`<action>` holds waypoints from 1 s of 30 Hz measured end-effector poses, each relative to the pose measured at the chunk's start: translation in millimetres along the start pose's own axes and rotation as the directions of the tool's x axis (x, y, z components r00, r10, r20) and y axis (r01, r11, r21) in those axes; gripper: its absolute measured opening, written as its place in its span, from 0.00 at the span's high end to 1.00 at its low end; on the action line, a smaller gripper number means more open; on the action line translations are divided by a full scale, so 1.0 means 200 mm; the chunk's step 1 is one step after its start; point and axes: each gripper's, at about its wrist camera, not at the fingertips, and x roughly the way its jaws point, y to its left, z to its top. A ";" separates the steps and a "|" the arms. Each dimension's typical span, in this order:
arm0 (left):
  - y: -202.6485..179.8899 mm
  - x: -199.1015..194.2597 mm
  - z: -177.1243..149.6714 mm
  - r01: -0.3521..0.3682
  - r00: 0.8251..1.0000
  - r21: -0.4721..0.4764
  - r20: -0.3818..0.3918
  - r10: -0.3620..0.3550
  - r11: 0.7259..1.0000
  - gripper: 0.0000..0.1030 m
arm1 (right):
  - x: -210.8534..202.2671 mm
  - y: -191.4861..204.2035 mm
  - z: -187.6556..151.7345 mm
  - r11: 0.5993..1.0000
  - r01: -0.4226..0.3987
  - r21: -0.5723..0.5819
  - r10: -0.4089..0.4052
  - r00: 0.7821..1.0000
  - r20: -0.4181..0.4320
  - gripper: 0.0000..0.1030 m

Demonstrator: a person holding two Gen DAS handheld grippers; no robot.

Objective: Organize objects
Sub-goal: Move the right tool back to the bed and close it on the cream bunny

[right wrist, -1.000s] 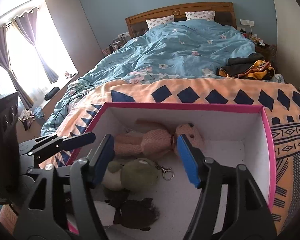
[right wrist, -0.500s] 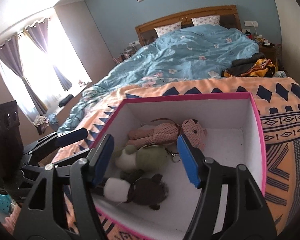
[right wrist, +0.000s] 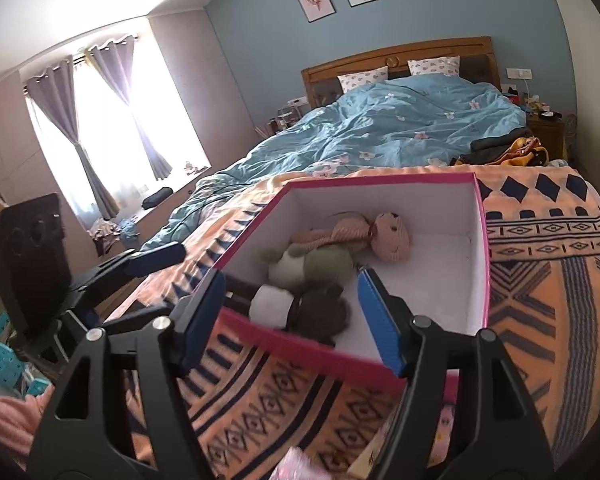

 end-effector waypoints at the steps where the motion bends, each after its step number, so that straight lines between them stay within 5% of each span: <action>1: -0.02 0.00 -0.02 0.002 1.000 0.004 -0.008 -0.002 1.000 0.08 | -0.02 0.00 -0.02 1.000 -0.002 -0.001 0.002 1.000 0.003 0.32; 20: -0.25 0.12 -0.42 0.081 0.976 0.006 -0.204 -0.078 0.997 0.09 | -0.25 -0.11 -0.55 0.992 0.092 0.087 -0.083 0.991 -0.104 0.30; 30: -0.34 0.21 -0.50 0.121 0.953 0.023 -0.284 -0.110 0.992 0.09 | -0.28 -0.27 -0.68 0.968 0.147 0.204 -0.122 0.984 -0.127 0.30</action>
